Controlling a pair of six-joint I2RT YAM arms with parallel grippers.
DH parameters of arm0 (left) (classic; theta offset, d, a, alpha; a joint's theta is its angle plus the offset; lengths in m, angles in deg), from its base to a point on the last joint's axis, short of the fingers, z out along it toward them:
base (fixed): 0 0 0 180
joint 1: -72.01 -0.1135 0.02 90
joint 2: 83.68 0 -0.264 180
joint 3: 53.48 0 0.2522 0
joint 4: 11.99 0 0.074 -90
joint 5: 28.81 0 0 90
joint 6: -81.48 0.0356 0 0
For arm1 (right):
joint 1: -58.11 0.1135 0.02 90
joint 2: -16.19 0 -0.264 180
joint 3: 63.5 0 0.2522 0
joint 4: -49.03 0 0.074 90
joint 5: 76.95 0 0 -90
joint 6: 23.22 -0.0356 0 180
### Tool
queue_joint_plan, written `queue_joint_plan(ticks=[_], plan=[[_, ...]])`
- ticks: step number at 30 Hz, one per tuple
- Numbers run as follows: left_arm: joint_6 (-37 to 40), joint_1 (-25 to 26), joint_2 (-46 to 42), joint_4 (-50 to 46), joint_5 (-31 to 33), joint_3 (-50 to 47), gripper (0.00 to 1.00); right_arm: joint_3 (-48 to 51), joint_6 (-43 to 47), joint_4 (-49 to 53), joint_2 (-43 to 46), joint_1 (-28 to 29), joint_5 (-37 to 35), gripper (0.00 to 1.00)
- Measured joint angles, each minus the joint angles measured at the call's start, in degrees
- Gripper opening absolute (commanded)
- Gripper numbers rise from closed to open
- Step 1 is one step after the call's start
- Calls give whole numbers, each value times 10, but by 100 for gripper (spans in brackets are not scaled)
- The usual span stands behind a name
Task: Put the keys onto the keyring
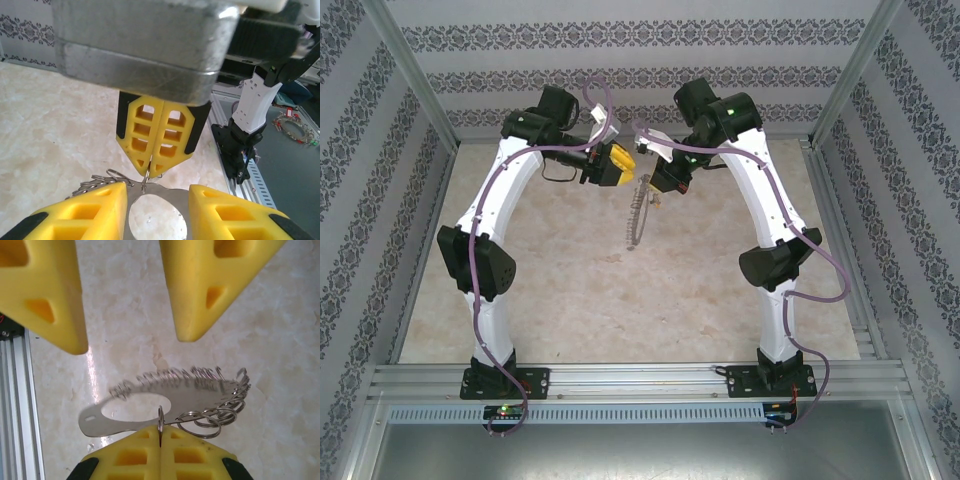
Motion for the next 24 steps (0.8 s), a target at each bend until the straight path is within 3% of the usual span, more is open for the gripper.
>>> queue_joint_plan(ticks=[24], plan=[[8, 31, 42, -2, -26, -26, 34, 10, 10, 0, 3, 0, 6, 0]])
